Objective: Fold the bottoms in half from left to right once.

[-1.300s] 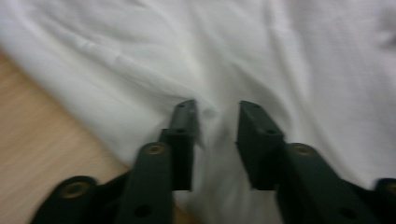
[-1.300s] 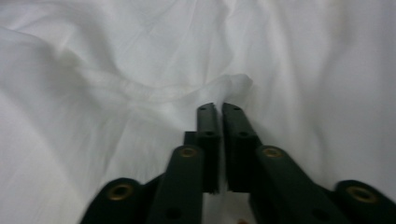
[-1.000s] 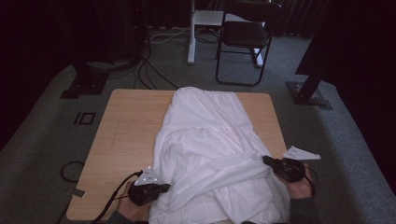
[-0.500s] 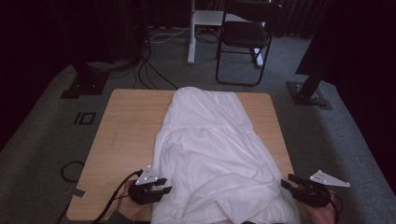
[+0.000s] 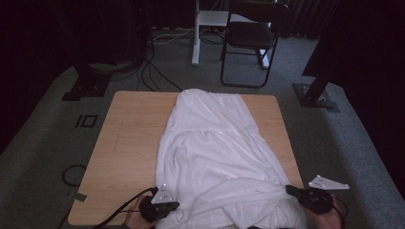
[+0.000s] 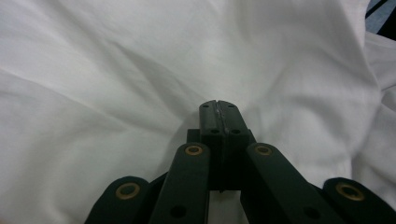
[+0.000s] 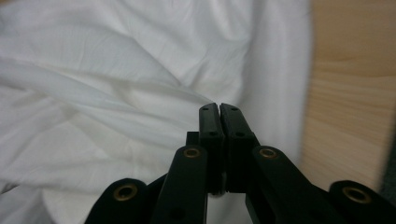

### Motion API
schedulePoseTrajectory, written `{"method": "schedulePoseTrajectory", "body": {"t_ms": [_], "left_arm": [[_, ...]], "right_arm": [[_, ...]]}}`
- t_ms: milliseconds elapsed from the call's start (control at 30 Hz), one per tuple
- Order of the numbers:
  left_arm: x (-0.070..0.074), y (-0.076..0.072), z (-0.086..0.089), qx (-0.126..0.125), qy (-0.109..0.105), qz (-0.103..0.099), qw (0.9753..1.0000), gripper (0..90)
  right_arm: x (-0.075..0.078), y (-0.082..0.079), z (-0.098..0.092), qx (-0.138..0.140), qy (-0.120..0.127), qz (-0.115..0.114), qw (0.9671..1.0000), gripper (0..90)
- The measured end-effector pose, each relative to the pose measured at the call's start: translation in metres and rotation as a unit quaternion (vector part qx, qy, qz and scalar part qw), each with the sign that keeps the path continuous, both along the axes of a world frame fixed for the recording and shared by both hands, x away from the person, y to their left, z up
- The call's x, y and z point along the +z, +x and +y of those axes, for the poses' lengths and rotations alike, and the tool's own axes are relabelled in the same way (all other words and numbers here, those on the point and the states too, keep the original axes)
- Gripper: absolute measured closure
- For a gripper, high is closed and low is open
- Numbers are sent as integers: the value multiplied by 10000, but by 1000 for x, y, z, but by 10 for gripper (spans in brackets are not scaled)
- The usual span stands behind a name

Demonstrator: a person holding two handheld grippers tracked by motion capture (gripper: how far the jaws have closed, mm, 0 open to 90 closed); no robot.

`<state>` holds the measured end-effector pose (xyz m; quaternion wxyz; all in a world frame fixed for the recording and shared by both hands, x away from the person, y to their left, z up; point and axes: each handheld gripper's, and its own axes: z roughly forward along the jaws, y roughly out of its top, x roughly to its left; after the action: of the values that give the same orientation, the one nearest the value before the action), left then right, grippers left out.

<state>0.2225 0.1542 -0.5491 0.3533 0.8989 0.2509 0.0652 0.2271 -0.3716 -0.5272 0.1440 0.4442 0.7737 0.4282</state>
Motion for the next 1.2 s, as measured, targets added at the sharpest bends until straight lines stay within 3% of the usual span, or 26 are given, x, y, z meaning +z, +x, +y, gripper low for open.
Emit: {"method": "schedulePoseTrajectory", "body": {"t_ms": [100, 200, 300, 400, 500, 567, 767, 833, 900, 933, 1067, 1200], "left_arm": [[6, -7, 3, -154, -148, 84, 9997, 900], [9, -12, 5, -224, -147, 69, 9996, 900], [18, -4, 13, 166, -366, -214, 9990, 639], [28, 17, 27, 791, -566, -478, 9941, 552], [34, 43, 40, 1309, -787, -604, 9864, 499], [35, 60, 45, 1545, -790, -685, 9824, 477], [41, 99, 40, 1820, -383, -1018, 9773, 396], [40, 115, 41, 1940, -425, -936, 9756, 370], [39, 129, 42, 2135, -330, -954, 9717, 363], [38, 135, 42, 2181, -286, -914, 9712, 361], [33, 161, 42, 2405, -157, -802, 9672, 338], [26, 183, 41, 2585, -103, -697, 9634, 338]], "right_arm": [[8, -13, -16, -56, 74, -165, 9998, 879], [3, -28, -34, 9, 68, -79, 9999, 843], [0, -30, -39, -66, 264, -153, 9995, 561], [7, -21, -35, -68, 404, -303, 9987, 478], [12, 1, -24, -104, 377, -339, 9987, 479], [11, 20, -13, -92, 251, -331, 9991, 494], [9, 80, 24, -112, 73, -386, 9992, 485], [11, 99, 38, -92, 31, -464, 9989, 477], [13, 118, 52, -115, -75, -514, 9986, 468], [14, 128, 58, -114, -88, -519, 9985, 462], [10, 166, 80, -170, -292, -407, 9986, 425], [5, 194, 97, -230, -324, -267, 9989, 388]]}}
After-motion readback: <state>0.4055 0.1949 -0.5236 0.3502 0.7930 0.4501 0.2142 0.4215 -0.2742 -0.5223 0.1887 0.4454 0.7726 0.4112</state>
